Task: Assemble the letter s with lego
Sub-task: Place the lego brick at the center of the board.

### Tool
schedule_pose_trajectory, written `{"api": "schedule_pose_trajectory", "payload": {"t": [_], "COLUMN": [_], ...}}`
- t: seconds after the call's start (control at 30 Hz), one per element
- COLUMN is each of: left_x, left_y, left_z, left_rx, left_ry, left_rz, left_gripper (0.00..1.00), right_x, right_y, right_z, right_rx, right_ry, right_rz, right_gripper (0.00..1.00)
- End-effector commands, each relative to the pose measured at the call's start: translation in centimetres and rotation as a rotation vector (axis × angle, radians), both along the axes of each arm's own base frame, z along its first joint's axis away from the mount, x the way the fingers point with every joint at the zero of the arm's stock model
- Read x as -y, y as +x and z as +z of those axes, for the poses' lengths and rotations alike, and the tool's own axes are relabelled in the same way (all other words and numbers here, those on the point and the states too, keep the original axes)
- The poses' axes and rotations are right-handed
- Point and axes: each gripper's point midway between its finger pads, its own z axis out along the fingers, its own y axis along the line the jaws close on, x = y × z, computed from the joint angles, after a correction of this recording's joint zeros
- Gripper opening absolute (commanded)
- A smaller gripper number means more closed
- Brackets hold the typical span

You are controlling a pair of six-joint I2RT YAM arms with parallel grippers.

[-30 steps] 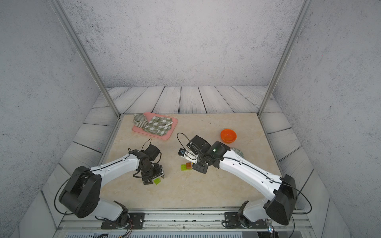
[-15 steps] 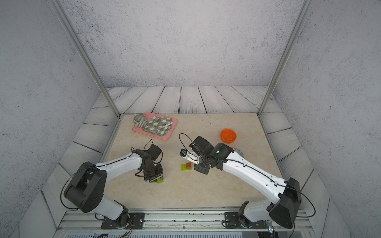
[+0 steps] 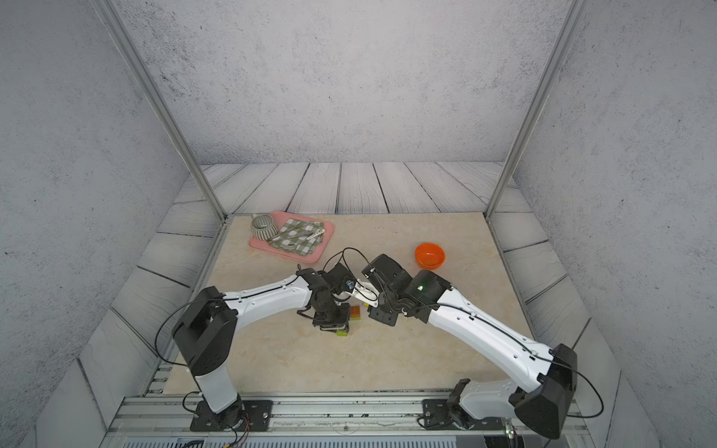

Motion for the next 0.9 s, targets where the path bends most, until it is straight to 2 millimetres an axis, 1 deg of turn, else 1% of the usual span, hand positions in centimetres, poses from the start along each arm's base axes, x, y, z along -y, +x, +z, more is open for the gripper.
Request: {"api": "schedule_pose_trajectory", "payload": {"t": [0.0,0.17,0.27,0.3,0.43,0.47,0.57,0.63,0.67,0.73,0.8,0.87], "left_x": [0.7,1.4,1.5,1.5,1.6,1.6,1.7,1.4,1.0,-0.5,-2.6,-5.2], "left_y": [0.2,0.3,0.0,0.0,-0.4,-0.4,-0.4,-0.4,-0.3,0.0,0.5,1.5], "left_z": [0.1,-0.9,-1.3,-1.3,-1.1,-0.7,0.9,2.5,3.5,5.3,7.0,8.5], "left_rx": [-0.004,-0.022,-0.028,-0.029,-0.028,-0.025,0.0,0.024,0.039,0.071,0.104,0.142], "left_ry": [0.01,0.02,0.025,0.027,0.024,0.017,-0.017,-0.04,-0.044,-0.044,-0.047,-0.06], "left_rz": [-0.028,-0.015,-0.01,-0.008,-0.009,-0.008,0.0,0.006,0.014,0.046,0.088,0.157], "left_gripper": [0.09,0.17,0.25,0.29,0.56,0.59,0.66,0.67,0.67,0.67,0.66,0.65], "right_x": [0.7,1.0,1.1,1.2,1.3,1.4,1.5,1.4,1.4,1.3,1.1,0.6], "right_y": [0.1,0.2,0.2,0.2,0.2,0.2,0.2,0.2,0.2,0.1,0.0,-0.2], "right_z": [0.4,0.2,0.1,0.2,0.2,0.3,0.6,1.0,1.3,1.6,1.7,1.4], "right_rx": [0.017,0.021,0.019,0.018,0.018,0.018,0.023,0.027,0.029,0.027,0.014,-0.018], "right_ry": [-0.021,-0.032,-0.036,-0.035,-0.038,-0.039,-0.039,-0.031,-0.025,-0.019,-0.015,-0.013], "right_rz": [-0.01,-0.018,-0.021,-0.021,-0.02,-0.019,-0.017,-0.014,-0.011,-0.004,0.007,0.019], "right_gripper": [0.0,0.0,0.0,0.0,0.0,0.0,0.0,0.0,0.0,0.0,0.0,0.0]}}
